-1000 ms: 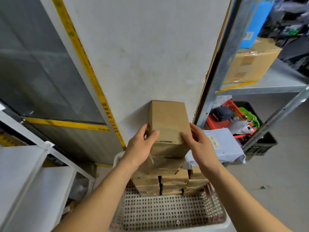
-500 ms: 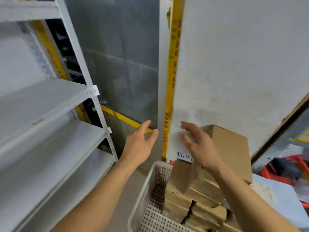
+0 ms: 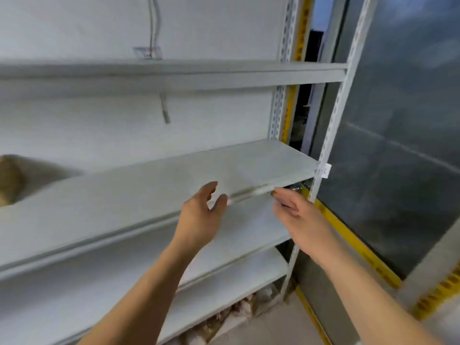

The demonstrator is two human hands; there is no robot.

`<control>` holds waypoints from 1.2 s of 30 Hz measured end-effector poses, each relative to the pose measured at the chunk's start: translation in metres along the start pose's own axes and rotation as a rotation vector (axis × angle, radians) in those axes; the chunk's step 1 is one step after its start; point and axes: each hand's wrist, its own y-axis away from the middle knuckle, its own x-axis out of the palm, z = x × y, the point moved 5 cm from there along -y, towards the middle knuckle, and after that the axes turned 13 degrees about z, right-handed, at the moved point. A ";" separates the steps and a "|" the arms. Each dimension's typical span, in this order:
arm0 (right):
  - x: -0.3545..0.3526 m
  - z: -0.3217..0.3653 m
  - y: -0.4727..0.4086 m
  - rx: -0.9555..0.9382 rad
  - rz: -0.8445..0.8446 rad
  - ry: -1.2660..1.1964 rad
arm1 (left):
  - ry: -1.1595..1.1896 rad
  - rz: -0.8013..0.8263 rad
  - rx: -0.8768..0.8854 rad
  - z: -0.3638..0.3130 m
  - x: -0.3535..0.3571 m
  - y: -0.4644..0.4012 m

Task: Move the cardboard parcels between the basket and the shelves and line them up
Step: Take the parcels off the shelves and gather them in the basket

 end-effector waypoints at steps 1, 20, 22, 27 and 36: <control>0.024 0.013 -0.017 -0.032 0.034 0.000 | -0.010 -0.038 -0.018 0.014 -0.024 0.000; 0.431 0.189 -0.186 -0.387 0.701 -0.011 | -0.156 -0.682 -0.470 0.206 -0.338 0.136; 0.460 0.203 -0.196 -0.408 0.763 -0.014 | -0.160 -0.733 -0.505 0.214 -0.358 0.144; 0.511 0.234 -0.224 -0.416 0.858 -0.028 | -0.130 -0.827 -0.576 0.232 -0.398 0.144; 0.583 0.253 -0.287 -0.290 0.873 -0.066 | 0.016 -0.822 -0.606 0.277 -0.441 0.100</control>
